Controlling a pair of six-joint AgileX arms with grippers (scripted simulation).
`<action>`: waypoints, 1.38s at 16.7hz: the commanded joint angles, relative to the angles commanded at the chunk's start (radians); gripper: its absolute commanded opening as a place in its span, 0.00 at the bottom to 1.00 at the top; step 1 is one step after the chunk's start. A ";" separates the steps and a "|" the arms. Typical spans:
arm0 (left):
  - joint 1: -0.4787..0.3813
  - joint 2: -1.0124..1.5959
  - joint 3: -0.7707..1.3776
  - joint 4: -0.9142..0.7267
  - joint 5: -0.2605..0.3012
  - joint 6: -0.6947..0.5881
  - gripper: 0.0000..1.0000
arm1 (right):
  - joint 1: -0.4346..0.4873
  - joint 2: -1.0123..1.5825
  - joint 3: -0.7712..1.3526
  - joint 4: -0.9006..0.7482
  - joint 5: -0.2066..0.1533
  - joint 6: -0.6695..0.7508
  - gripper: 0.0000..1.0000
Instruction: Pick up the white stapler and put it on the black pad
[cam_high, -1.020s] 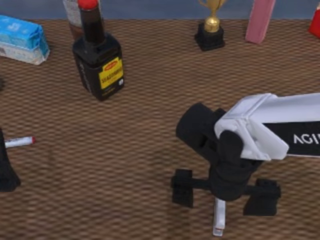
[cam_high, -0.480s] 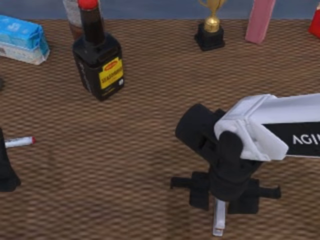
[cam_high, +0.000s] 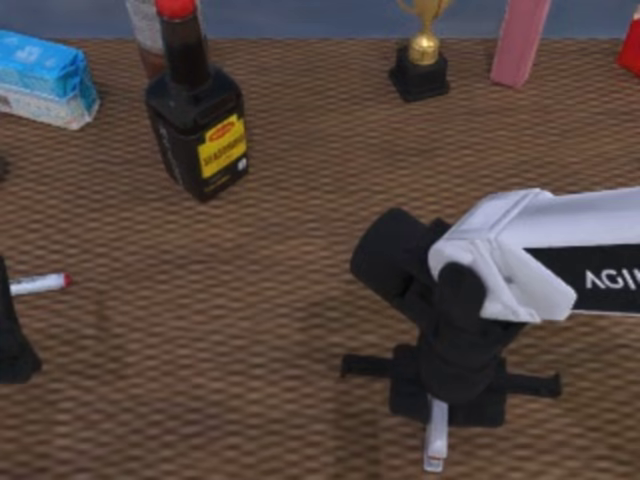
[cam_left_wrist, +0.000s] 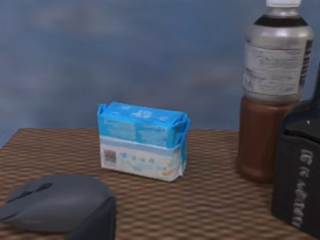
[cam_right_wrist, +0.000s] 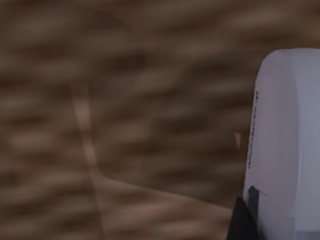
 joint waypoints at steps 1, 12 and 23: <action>0.000 0.000 0.000 0.000 0.000 0.000 1.00 | 0.000 0.000 0.000 0.000 0.000 0.000 0.00; 0.000 0.000 0.000 0.000 0.000 0.000 1.00 | 0.003 -0.088 0.171 -0.277 0.000 0.003 0.00; 0.000 0.000 0.000 0.000 0.000 0.000 1.00 | -0.005 -0.125 0.262 -0.390 -0.001 -0.035 0.00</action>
